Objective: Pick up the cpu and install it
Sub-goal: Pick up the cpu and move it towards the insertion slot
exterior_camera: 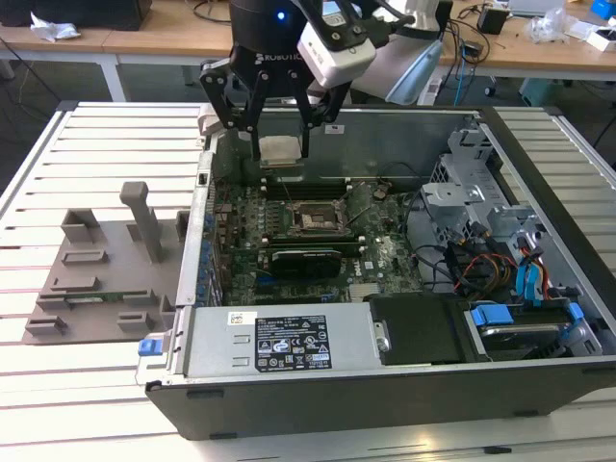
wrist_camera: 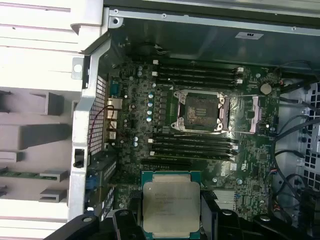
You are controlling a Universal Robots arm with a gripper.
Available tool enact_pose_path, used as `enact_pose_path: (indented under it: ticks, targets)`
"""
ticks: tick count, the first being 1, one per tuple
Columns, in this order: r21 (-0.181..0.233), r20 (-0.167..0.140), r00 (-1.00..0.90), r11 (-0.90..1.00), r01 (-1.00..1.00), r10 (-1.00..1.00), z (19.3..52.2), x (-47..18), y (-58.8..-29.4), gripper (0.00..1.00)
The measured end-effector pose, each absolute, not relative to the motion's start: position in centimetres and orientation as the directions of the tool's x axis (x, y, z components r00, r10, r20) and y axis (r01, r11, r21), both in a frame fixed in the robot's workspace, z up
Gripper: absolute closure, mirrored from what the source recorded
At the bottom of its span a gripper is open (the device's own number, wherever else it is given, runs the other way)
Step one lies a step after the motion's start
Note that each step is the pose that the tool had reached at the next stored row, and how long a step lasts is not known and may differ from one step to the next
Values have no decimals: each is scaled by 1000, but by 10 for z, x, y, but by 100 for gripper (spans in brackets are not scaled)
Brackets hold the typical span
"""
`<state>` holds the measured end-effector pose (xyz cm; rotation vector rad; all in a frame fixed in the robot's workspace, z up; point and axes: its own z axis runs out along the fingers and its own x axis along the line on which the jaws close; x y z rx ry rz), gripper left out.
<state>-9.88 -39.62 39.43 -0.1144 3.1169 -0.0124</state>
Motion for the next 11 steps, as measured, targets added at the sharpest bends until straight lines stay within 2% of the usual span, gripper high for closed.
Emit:
enact_pose_path:
  ticks: [11]
  targets:
    - [-9,-21,-997,997,-73,-73,387,-79,-388,45]
